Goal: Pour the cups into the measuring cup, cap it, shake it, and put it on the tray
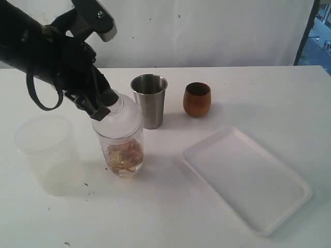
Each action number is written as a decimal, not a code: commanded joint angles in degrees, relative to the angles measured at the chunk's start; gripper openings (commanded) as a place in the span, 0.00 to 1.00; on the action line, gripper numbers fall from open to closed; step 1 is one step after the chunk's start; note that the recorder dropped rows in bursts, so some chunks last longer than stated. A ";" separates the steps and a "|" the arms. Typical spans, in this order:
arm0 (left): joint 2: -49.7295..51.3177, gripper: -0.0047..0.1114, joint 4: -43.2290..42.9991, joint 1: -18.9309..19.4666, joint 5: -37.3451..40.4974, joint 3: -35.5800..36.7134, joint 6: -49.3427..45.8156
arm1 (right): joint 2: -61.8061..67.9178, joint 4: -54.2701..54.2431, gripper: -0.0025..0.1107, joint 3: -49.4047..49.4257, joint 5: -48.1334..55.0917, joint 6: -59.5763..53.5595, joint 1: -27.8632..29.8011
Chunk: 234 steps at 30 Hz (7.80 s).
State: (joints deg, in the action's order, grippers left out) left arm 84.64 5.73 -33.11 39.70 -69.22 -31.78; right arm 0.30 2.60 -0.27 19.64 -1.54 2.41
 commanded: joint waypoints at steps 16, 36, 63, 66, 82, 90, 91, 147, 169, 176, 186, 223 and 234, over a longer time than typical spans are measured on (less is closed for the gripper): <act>-0.73 0.48 -0.02 -0.19 -4.26 0.40 -0.13 | -0.30 0.21 0.02 0.27 -0.19 0.20 0.43; -2.77 0.48 0.21 -0.19 -6.10 0.40 -0.24 | -0.30 0.21 0.02 0.27 -0.19 0.20 0.43; -4.66 0.04 3.59 -0.19 -30.56 12.64 -0.04 | -0.30 0.21 0.02 0.27 -0.19 0.20 0.43; -4.66 0.04 3.59 -0.19 -31.08 12.64 0.16 | -0.30 0.21 0.02 0.27 -0.19 0.20 0.43; -4.75 0.04 5.30 -0.19 -39.33 19.60 0.40 | -0.30 0.21 0.02 0.27 -0.19 0.20 0.43; -11.40 0.04 6.17 -0.84 -39.70 19.88 6.25 | -0.30 0.21 0.02 0.27 -0.19 0.20 0.43; -12.74 0.04 6.69 -0.84 -41.16 20.51 7.43 | -0.30 0.21 0.02 0.27 -0.19 0.20 0.43; -5.18 0.04 -27.16 4.98 -81.50 39.18 28.53 | -0.30 0.21 0.02 0.27 -0.19 0.20 0.43; 0.00 0.04 -26.53 4.98 -81.61 39.18 27.95 | -0.30 0.21 0.02 0.27 -0.19 0.20 0.43; 0.00 0.04 -26.53 4.98 -75.60 39.18 28.47 | -0.30 0.21 0.02 0.27 -0.19 0.20 0.43; 2.26 0.04 -26.41 4.98 -73.55 39.18 29.01 | -0.30 0.21 0.02 0.27 -0.19 1.22 0.43; -19.74 0.04 -12.13 4.98 -70.99 41.66 29.39 | -0.30 0.21 0.02 0.27 -0.19 1.22 0.43; -37.20 0.04 -0.23 4.98 -67.61 50.40 18.47 | -0.30 0.78 0.02 0.27 -9.93 1.54 0.43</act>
State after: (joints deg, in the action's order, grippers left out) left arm 52.30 3.82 -28.11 -28.62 -20.63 -12.05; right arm 0.30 2.93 -0.15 13.69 0.00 2.41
